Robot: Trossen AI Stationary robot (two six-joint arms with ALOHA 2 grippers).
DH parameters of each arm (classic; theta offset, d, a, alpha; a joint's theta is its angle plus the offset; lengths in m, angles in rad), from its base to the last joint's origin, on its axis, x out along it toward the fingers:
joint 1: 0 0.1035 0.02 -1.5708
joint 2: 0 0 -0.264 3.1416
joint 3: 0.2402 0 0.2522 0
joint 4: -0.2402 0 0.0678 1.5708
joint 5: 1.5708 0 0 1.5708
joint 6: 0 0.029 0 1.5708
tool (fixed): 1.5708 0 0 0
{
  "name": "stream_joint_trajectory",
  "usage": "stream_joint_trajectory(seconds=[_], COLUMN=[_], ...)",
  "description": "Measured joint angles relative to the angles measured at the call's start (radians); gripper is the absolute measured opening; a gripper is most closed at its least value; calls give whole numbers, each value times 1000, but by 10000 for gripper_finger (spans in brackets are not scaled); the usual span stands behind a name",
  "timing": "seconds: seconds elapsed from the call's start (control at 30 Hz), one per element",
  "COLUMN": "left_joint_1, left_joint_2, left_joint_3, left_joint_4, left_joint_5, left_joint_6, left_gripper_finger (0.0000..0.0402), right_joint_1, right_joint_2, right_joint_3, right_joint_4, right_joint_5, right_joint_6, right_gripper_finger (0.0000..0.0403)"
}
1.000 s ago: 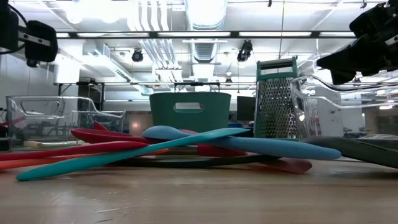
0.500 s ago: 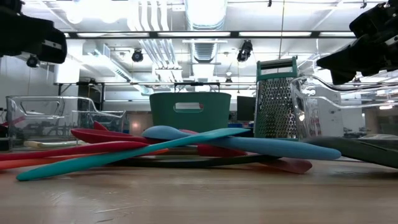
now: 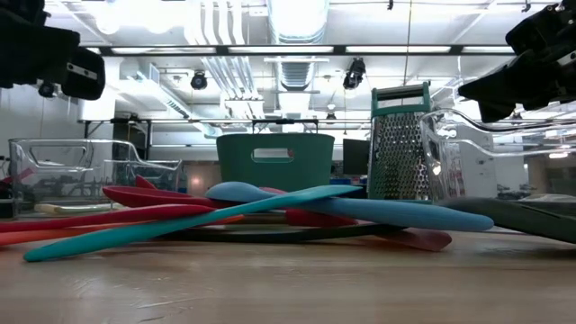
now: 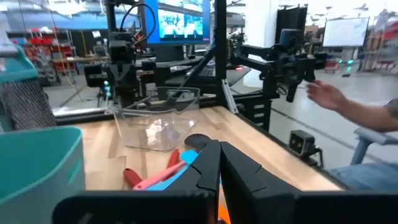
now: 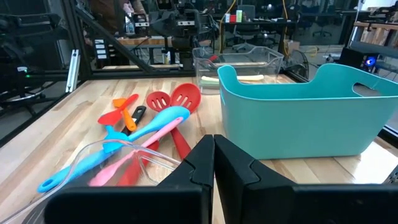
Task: Pick & Place Kitchen Items
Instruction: Put the red spatula into the bottom transparent bin
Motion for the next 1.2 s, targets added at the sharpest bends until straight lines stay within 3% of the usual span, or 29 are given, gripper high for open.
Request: stream_joint_trajectory(seconds=[0.5, 0.67, 1.2], left_joint_1=[0, 0, 0], left_joint_2=[5, 5, 6], left_joint_3=[-1, -2, -2], left_joint_4=[2, 2, 2], left_joint_5=[-1, -1, -2], left_joint_6=[-47, -47, -47], left_gripper_finger=[16, 12, 17], right_joint_1=[0, 0, 0], right_joint_2=[1, 1, 3], right_joint_3=[0, 0, 0], right_joint_4=[0, 20, 384], right_joint_5=[0, 0, 0], right_joint_6=[-107, 63, 107], right_gripper_finger=[8, 8, 8])
